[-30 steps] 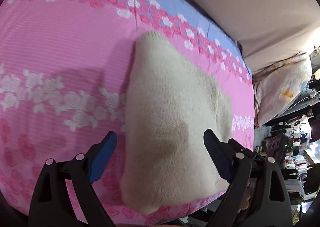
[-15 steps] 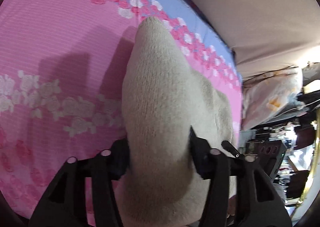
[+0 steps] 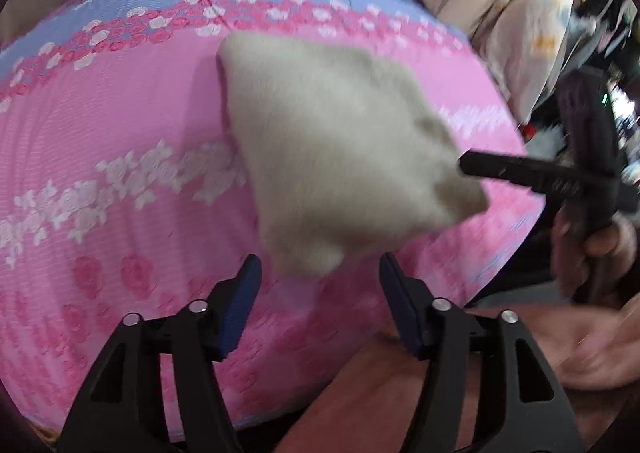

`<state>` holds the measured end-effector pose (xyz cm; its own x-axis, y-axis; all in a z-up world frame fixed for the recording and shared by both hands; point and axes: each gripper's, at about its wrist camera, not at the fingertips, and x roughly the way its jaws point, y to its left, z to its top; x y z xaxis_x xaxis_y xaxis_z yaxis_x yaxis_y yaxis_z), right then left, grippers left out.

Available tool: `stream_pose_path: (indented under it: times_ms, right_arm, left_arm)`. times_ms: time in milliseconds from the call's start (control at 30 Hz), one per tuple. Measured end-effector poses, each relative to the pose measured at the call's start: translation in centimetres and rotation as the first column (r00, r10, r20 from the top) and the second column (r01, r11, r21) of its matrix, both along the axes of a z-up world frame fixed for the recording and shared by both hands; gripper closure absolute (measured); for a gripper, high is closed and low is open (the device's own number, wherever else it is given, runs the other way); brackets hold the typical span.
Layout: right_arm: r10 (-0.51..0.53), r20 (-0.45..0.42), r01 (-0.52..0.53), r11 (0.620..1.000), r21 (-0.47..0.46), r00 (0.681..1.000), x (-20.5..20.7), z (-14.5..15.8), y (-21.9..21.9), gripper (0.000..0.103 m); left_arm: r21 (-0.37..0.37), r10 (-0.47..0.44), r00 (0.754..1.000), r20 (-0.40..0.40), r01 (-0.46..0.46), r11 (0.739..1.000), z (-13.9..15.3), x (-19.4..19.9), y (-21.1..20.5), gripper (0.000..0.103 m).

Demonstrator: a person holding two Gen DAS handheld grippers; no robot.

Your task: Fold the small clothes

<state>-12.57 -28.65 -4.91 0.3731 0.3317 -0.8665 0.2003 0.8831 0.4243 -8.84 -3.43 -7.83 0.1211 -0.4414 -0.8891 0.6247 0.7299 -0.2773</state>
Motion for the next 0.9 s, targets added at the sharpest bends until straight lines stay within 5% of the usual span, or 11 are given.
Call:
stream_pose_path:
  times_ms: [133,233,267,333,433,533,600,667,733,800,900]
  right_arm:
    - [-0.062,-0.069,0.072,0.985,0.157,0.996,-1.7,-2.2,-0.5,0.05]
    - [-0.053,-0.07,0.064,0.984,0.165,0.996,-1.2,-3.0,0.0,0.052]
    - [-0.046,-0.059,0.055,0.986,0.157,0.997,-0.8,-3.1,0.3,0.076]
    - [-0.055,-0.024,0.057,0.988,0.143,0.998,-0.1,-2.2,0.5,0.088]
    - [-0.058,0.084,0.049,0.993,0.111,0.995,-0.7,1.7,0.3,0.09]
    - [-0.059,0.026,0.057,0.997,0.058,0.998,-1.0,0.1,-0.5,0.09]
    - [-0.051,-0.103,0.057,0.997,0.057,0.993,-1.3,-4.7,-0.9,0.089]
    - [-0.101,-0.148,0.124,0.981,0.151,0.984,-2.2,-6.2,-1.6,0.089]
    - [-0.147,-0.091,0.161,0.971,0.175,0.985,-2.7,-3.8,-2.3,0.084]
    - [-0.162,-0.033,0.165,0.982,0.098,0.986,-2.2,-1.2,-2.4,0.079]
    - [-0.102,0.088,0.105,0.994,-0.041,0.991,0.2,3.0,-1.7,0.083]
  left_arm:
    - [0.038,-0.044,0.999,0.022,0.043,0.998,-1.1,-1.1,-0.4,0.028]
    - [0.027,-0.066,0.997,0.043,0.065,0.998,-2.4,-0.9,-1.8,0.031]
    - [0.037,-0.059,0.998,0.033,0.058,0.998,-3.3,-0.4,-2.1,0.054]
    - [0.079,-0.036,0.999,0.007,0.035,0.996,-5.0,0.7,-2.1,0.087]
    - [-0.002,0.062,0.997,-0.056,-0.062,0.998,-4.2,2.0,0.9,0.095]
    - [0.074,0.142,0.989,-0.049,-0.138,0.988,-5.1,2.3,3.1,0.103]
    - [0.151,0.224,0.97,-0.097,-0.208,0.966,-8.0,2.9,5.0,0.103]
    - [0.094,0.254,0.962,-0.104,-0.245,0.965,-7.2,2.6,6.1,0.103]
    - [0.035,0.228,0.973,-0.041,-0.227,0.973,-4.0,1.7,6.1,0.103]
    - [-0.003,0.204,0.979,0.027,-0.204,0.979,-1.2,1.2,5.6,0.102]
    - [-0.075,0.18,0.982,0.061,-0.175,0.982,2.2,1.6,3.2,0.079]
